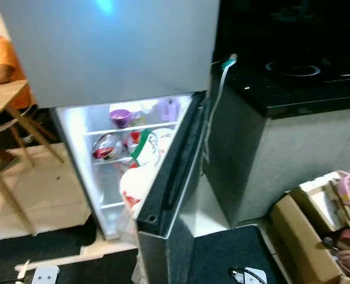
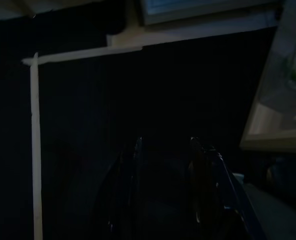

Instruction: Restocking fridge

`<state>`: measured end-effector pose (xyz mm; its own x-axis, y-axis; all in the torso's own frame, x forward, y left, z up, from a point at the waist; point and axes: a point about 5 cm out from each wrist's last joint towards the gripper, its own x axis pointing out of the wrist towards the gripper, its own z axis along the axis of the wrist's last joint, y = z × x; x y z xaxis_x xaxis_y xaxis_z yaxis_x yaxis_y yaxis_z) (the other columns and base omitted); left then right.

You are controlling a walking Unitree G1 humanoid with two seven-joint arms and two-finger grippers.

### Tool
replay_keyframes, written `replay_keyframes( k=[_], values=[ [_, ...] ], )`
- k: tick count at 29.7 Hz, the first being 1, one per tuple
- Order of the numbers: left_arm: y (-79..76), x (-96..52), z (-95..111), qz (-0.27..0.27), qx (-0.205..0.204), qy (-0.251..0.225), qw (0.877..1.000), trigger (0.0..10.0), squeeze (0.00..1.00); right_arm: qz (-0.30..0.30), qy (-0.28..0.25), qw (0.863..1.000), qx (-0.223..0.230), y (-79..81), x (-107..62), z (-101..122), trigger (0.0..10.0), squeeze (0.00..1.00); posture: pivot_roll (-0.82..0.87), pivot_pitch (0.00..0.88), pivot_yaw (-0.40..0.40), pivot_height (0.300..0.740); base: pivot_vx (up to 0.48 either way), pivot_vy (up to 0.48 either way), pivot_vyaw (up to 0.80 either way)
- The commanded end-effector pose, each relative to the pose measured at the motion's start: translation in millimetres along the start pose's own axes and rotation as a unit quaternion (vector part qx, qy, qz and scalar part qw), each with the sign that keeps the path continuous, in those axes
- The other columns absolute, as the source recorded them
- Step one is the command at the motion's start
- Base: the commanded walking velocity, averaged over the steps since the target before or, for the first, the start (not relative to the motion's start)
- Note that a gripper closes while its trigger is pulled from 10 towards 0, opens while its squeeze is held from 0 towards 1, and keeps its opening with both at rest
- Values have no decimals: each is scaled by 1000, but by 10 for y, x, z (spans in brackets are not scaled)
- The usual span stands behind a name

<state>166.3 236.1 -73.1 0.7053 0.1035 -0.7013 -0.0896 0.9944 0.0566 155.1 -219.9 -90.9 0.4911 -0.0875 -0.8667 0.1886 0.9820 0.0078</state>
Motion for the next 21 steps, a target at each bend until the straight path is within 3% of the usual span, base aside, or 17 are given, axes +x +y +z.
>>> replay_keyframes(
  k=[1, 4, 5, 6, 7, 8, 10, 11, 13, 14, 21],
  values=[
    [43, -18, -41, 6, -3, 8, 1000, 10000, 0, 11, 4, 1000, -4, 56, 7, -6, 10000, 0, -42, 52, 24, 734, 0, 0, 0],
    [49, -18, -42, 9, -4, 7, 1000, 10000, 0, 42, -6, 999, -29, 148, 19, 63, 10000, 0, -43, 56, 24, 734, 0, 0, 0],
    [54, -18, -40, 11, -4, 7, 1000, 10000, 0, 53, -10, 998, -36, 177, 22, 95, 8039, 0, -43, 58, 25, 734, 0, 0, 0],
    [59, -18, -37, 13, -4, 6, 1000, 10000, 0, 60, -13, 997, -41, 197, 25, 123, 2980, 0, -43, 60, 24, 734, 0, 0, 0],
    [59, -18, -37, 13, -4, 6, 1000, 10000, 0, 60, -13, 997, -41, 197, 25, 123, 2980, 0, -43, 60, 24, 734, 0, 0, 0],
    [63, -17, -33, 15, -3, 5, 1000, 10000, 0, 65, -17, 997, -41, 210, 27, 149, 0, 0, -43, 60, 24, 734, 0, 0, 0],
    [68, -18, -30, 15, 1, 4, 1000, 10000, 0, 69, -19, 997, -43, 220, 29, 173, 0, 0, -43, 62, 23, 734, 0, 0, 0],
    [74, -20, -33, 15, 6, 4, 1000, 10000, 0, 69, -19, 996, -50, 235, 35, 213, 7569, 0, -44, 64, 22, 734, 0, 0, 0],
    [76, -22, -37, 15, 6, 5, 1000, 10000, 0, 68, -19, 996, -53, 239, 37, 225, 7569, 0, -44, 64, 22, 734, 0, 0, 0],
    [78, -25, -47, 16, 6, 7, 1000, 10000, 0, 69, -17, 996, -56, 258, 41, 246, 10000, 0, -47, 65, 23, 734, 0, 0, 0],
    [49, -54, -137, 10, 19, 19, 1000, 10000, 0, 99, -23, 993, -69, 491, 60, 441, 10000, 0, -48, 68, 19, 734, 0, 0, 0]
  ],
)
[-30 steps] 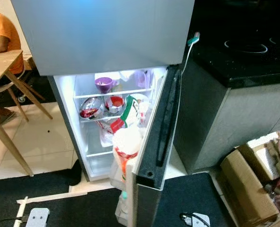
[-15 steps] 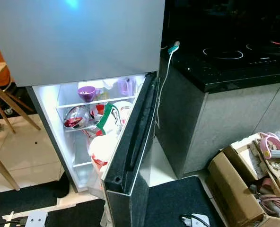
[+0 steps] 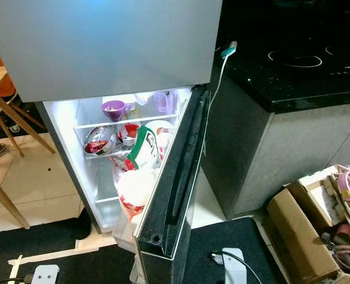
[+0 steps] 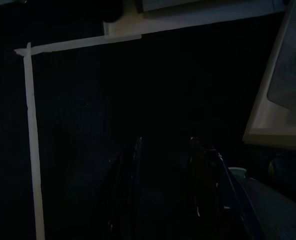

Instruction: Restocking fridge

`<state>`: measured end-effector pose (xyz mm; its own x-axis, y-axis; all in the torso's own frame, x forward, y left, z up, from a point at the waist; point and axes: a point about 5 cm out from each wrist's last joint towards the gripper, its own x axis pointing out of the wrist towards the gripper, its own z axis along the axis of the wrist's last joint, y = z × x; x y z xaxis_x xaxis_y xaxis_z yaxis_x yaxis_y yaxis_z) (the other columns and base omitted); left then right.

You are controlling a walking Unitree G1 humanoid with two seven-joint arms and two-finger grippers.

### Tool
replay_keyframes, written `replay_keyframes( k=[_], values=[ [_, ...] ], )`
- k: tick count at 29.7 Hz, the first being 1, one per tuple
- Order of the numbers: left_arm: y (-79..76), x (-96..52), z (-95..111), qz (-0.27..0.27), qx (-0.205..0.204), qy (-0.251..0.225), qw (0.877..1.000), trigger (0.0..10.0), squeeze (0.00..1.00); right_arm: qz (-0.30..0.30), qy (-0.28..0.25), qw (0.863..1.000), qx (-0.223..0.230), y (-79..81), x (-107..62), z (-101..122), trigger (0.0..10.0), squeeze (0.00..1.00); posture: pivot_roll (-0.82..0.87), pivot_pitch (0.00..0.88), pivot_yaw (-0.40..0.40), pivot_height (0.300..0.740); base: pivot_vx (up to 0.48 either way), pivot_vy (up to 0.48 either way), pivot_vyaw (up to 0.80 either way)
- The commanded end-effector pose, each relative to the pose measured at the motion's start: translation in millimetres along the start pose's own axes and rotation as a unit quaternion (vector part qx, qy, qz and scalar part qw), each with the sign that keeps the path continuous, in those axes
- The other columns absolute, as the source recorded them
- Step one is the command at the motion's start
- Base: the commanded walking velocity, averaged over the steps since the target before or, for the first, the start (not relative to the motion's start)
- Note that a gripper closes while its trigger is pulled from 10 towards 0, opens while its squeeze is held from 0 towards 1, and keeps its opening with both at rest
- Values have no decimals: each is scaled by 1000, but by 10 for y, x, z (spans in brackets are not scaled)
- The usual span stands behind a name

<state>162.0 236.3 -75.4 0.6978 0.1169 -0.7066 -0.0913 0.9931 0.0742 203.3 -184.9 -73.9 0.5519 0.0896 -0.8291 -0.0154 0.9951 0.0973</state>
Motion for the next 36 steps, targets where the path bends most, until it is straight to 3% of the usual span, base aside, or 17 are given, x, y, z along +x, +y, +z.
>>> replay_keyframes(
  k=[1, 5, 11, 18, 20, 22, 23, 24, 25, 26, 27, 29, 30, 31, 33, 35, 36],
  values=[
    [36, -41, -101, 4, 13, 16, 1000, 10000, 0, 19, 0, 1000, -10, 111, 27, 71, 10000, 0, -48, 70, 15, 734, 0, 0, 0],
    [15, -41, -116, 4, 10, 19, 1000, 10000, 0, 47, -8, 998, -30, 255, 54, 209, 10000, 0, -49, 70, 10, 734, 0, 0, 0],
    [-56, -48, -179, -1, 14, 33, 999, 10000, 0, 105, -35, 989, -96, 726, 88, 616, 10000, 0, -56, 71, 3, 734, 0, 0, 0],
    [-50, -67, -231, 8, 1, 41, 999, 10000, 0, 138, -62, 983, -105, 1016, 61, 880, 10000, 0, -53, 71, -5, 734, 0, 0, 0],
    [-13, -105, -309, 16, -6, 52, 999, 10000, 0, 173, -89, 975, -106, 1304, 2, 1113, 10000, 0, -51, 73, -8, 734, 0, 0, 0],
    [-13, -105, -309, 16, -6, 52, 999, 10000, 0, 173, -89, 975, -106, 1304, 2, 1113, 10000, 0, -51, 73, -8, 734, 0, 0, 0],
    [10, -129, -354, 21, -11, 58, 998, 10000, 0, 205, -110, 967, -104, 1511, -61, 1265, 10000, 0, -51, 73, -8, 734, 0, 0, 0],
    [36, -152, -396, 27, -16, 64, 997, 10000, 0, 277, -154, 945, -77, 1855, -212, 1505, 10000, 0, -53, 77, -6, 734, 0, 0, 0],
    [36, -152, -396, 27, -16, 64, 997, 10000, 0, 277, -154, 945, -77, 1855, -212, 1505, 10000, 0, -53, 77, -6, 734, 0, 0, 0],
    [52, -165, -419, 31, -19, 67, 997, 10000, 0, 326, -182, 926, -58, 2076, -339, 1656, 10000, 0, -53, 77, -6, 734, 0, 0, 0],
    [52, -165, -419, 31, -19, 67, 997, 10000, 0, 326, -182, 926, -58, 2076, -339, 1656, 10000, 0, -53, 77, -6, 734, 0, 0, 0],
    [48, -171, -436, 38, -23, 69, 997, 10000, 0, 405, -215, 888, -18, 2365, -552, 1843, 10000, 0, -48, 77, -10, 734, 0, 0, 0],
    [48, -171, -436, 38, -23, 69, 997, 10000, 0, 405, -215, 888, -18, 2365, -552, 1843, 10000, 0, -48, 77, -10, 734, 0, 0, 0],
    [-29, -150, -419, 40, -25, 67, 997, 10000, 0, 387, -194, 900, -50, 2314, -467, 1710, 10000, 0, -46, 76, -15, 734, 0, 0, 0],
    [-54, -141, -409, 40, -25, 66, 997, 10000, 0, 367, -181, 910, -70, 2252, -404, 1628, 10000, 0, -46, 76, -15, 734, 0, 0, 0],
    [-29, -134, -386, 41, -24, 63, 997, 10000, 0, 293, -134, 940, -108, 1879, -169, 1300, 10000, 0, -47, 73, -15, 734, 0, 0, 0],
    [-29, -134, -386, 41, -24, 63, 997, 10000, 0, 293, -134, 940, -108, 1879, -169, 1300, 10000, 0, -47, 73, -15, 734, 0, 0, 0]
  ],
)
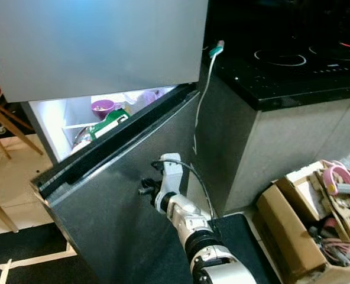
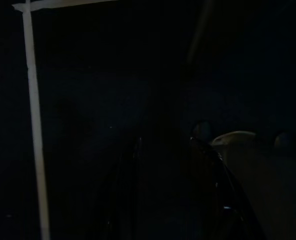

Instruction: Restocking fridge

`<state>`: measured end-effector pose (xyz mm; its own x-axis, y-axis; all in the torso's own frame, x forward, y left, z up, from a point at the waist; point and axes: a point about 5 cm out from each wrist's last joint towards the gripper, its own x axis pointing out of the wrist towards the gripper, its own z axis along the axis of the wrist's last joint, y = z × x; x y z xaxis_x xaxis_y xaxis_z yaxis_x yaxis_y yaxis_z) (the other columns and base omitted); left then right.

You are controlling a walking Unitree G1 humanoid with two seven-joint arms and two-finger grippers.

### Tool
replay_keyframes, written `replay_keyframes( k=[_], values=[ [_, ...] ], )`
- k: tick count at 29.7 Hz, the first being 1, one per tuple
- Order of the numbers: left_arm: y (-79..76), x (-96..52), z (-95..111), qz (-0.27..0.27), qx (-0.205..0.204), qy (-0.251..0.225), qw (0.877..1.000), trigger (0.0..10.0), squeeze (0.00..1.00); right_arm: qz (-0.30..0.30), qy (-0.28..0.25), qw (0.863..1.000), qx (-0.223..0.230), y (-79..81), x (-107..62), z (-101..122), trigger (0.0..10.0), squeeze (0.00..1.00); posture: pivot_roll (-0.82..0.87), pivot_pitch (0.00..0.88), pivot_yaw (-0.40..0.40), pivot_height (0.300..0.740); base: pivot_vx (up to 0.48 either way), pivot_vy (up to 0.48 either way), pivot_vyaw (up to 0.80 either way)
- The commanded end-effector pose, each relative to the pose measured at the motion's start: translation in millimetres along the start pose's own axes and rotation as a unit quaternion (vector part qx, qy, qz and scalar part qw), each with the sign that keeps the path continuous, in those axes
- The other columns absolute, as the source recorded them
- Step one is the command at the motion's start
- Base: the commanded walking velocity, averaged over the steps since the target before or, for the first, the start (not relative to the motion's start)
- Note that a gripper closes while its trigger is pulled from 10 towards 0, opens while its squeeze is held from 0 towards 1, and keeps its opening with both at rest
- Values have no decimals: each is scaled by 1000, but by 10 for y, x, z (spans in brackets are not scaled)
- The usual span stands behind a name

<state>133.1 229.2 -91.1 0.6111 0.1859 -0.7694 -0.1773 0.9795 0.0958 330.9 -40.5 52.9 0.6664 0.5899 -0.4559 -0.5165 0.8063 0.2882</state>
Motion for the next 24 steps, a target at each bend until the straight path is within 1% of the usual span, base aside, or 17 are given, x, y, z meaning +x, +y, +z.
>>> replay_keyframes(
  k=[1, 2, 3, 4, 5, 6, 7, 8, 10, 11, 12, 13, 15, 16, 17, 20, 24],
  values=[
    [79, -28, -67, 6, 2, 10, 1000, 10000, 0, 3, 67, 998, 14, 215, 20, -554, 10000, 0, -47, 72, -13, 734, 0, 0, 0],
    [79, -28, -67, 6, 2, 10, 1000, 10000, 0, 3, 67, 998, 14, 215, 20, -554, 10000, 0, -47, 72, -13, 734, 0, 0, 0],
    [116, -30, -61, 7, 3, 9, 1000, 10000, 0, -26, 92, 995, 7, 63, -75, -735, 10000, 0, -47, 70, -12, 734, 0, 0, 0],
    [134, -32, -57, 1, 4, 7, 1000, 10000, 0, -93, 128, 987, 6, -281, -349, -1109, 10000, 0, -62, 63, 2, 734, 0, 0, 0],
    [129, -32, -57, -2, 5, 7, 1000, 10000, 0, -113, 134, 984, 11, -386, -454, -1222, 10000, 0, -62, 63, 2, 734, 0, 0, 0],
    [129, -32, -57, -2, 5, 7, 1000, 10000, 0, -113, 134, 984, 11, -386, -454, -1222, 10000, 0, -62, 63, 2, 734, 0, 0, 0],
    [114, -23, -42, -12, 11, 9, 1000, 10000, 0, -157, 142, 976, 44, -558, -653, -1421, 10000, 0, -69, 62, 9, 734, 0, 0, 0],
    [114, -23, -42, -12, 11, 9, 1000, 10000, 0, -157, 142, 976, 44, -558, -653, -1421, 10000, 0, -69, 62, 9, 734, 0, 0, 0],
    [76, -4, -14, -29, 25, 14, 999, 10000, 0, -220, 156, 959, 91, -748, -959, -1709, 10000, 0, -79, 61, 19, 734, 0, 0, 0],
    [76, -4, -14, -29, 25, 14, 999, 10000, 0, -220, 156, 959, 91, -748, -959, -1709, 10000, 0, -79, 61, 19, 734, 0, 0, 0],
    [14, 22, 32, -48, 38, 17, 998, 10000, 0, -258, 181, 944, 101, -822, -1210, -1966, 10000, 0, -85, 61, 29, 734, 0, 0, 0],
    [14, 22, 32, -48, 38, 17, 998, 10000, 0, -258, 181, 944, 101, -822, -1210, -1966, 10000, 0, -85, 61, 29, 734, 0, 0, 0],
    [-15, 33, 56, -57, 44, 16, 997, 10000, 0, -267, 193, 939, 97, -831, -1303, -2065, 10000, 0, -85, 61, 29, 734, 0, 0, 0],
    [-98, 63, 129, -77, 67, 13, 995, 10000, 0, -284, 215, 929, 101, -812, -1476, -2261, 10000, 0, -89, 55, 40, 734, 0, 0, 0],
    [-98, 63, 129, -77, 67, 13, 995, 10000, 0, -284, 215, 929, 101, -812, -1476, -2261, 10000, 0, -89, 55, 40, 734, 0, 0, 0],
    [-219, 130, 343, -97, 103, -7, 990, 10000, 0, -320, 184, 917, 153, -800, -1600, -2372, 10000, 0, -96, 43, 68, 734, 0, 0, 0],
    [-269, 177, 529, -100, 111, -23, 988, 10000, 0, -337, 154, 913, 169, -801, -1581, -2340, 10000, 0, -107, 35, 86, 734, 0, 0, 0]
  ],
)
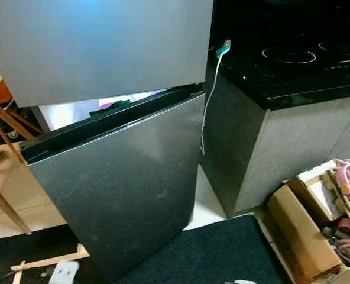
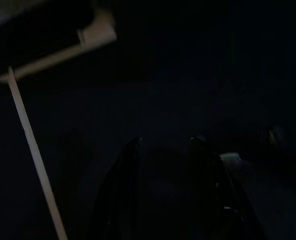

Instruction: Restocking fridge

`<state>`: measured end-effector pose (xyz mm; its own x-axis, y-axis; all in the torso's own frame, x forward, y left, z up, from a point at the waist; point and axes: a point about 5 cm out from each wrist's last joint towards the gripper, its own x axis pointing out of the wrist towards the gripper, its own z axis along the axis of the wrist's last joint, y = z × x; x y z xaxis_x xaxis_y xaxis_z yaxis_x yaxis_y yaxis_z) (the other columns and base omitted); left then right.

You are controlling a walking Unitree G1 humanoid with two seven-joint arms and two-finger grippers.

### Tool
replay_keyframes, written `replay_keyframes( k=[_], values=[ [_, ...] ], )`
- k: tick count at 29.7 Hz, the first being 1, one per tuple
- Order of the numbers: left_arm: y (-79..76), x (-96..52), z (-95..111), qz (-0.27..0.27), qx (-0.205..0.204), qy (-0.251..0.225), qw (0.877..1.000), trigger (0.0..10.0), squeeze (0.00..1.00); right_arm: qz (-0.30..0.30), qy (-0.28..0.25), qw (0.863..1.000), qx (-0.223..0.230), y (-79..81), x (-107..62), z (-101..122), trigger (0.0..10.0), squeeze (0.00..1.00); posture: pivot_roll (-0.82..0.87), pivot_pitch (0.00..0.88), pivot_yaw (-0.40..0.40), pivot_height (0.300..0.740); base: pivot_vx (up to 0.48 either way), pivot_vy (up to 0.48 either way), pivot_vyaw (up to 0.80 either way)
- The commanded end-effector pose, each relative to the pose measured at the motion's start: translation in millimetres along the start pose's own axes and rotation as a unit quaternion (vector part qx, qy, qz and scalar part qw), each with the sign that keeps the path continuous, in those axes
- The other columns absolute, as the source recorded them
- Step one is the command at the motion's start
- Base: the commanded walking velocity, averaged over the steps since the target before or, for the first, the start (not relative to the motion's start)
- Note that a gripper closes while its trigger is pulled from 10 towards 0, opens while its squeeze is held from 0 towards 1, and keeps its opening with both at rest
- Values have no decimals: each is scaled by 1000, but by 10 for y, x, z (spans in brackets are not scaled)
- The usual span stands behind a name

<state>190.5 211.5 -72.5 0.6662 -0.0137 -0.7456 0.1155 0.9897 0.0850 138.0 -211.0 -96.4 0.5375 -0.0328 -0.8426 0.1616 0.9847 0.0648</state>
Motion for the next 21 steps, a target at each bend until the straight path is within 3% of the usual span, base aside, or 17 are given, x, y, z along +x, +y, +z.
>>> replay_keyframes(
  k=[1, 12, 21],
  values=[
    [-15, 3, -16, -2, 2, 10, 1000, 10000, 0, -2, -16, 1000, 13, 31, 5, 28, 10000, 0, -107, 35, 86, 734, 0, 0, 0],
    [26, 45, 119, 10, 8, 8, 1000, 10000, 0, 2, -16, 1000, 6, 90, 35, 93, 10000, 0, -106, 15, 87, 734, 0, 0, 0],
    [-66, 59, 183, -3, -9, -21, 1000, 10000, 0, 4, -1, 1000, -14, 104, 37, 52, 10000, 0, -104, 19, 81, 734, 28, 0, 0]
  ],
)
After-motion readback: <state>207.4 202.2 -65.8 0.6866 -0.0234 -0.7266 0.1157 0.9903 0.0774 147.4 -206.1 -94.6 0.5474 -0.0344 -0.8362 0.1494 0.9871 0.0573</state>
